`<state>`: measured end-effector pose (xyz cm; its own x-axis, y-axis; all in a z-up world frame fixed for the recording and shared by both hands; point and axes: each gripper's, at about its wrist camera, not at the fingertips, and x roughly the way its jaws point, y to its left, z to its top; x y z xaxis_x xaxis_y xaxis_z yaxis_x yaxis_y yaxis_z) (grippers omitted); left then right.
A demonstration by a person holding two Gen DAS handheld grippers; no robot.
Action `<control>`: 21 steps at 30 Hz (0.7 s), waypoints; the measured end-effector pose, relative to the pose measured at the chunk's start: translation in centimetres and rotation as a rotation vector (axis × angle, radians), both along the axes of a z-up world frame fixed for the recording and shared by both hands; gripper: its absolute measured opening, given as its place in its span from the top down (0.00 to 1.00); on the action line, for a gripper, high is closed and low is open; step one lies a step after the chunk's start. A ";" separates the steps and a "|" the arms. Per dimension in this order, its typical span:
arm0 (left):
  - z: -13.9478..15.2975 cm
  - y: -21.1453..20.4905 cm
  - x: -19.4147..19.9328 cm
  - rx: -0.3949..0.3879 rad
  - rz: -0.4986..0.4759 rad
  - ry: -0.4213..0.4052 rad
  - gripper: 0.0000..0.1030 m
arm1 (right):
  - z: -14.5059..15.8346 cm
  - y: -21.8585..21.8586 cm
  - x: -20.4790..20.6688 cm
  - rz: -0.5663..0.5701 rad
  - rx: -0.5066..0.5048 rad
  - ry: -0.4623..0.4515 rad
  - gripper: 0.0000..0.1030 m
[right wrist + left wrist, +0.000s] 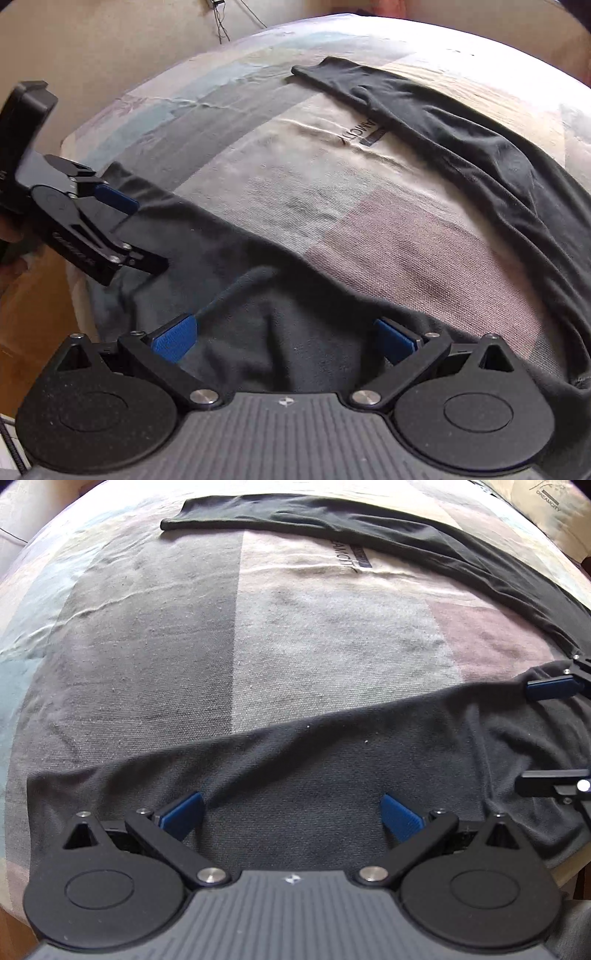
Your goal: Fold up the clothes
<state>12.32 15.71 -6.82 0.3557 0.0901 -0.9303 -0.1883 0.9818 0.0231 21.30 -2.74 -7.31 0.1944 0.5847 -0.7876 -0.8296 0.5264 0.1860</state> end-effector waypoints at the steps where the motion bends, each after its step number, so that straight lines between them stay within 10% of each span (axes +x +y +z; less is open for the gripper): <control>1: 0.1 0.0 0.1 -0.004 0.001 0.005 0.01 | -0.1 0.5 0.2 0.002 0.000 -0.016 0.00; 12: -0.2 0.1 0.3 -0.015 -0.054 0.062 0.00 | 3.1 -4.4 1.7 -0.217 -0.044 -0.057 0.00; 21: 0.4 -1.5 1.6 -0.003 -0.131 0.088 0.01 | -0.5 -9.2 2.8 -0.402 -0.146 -0.061 0.00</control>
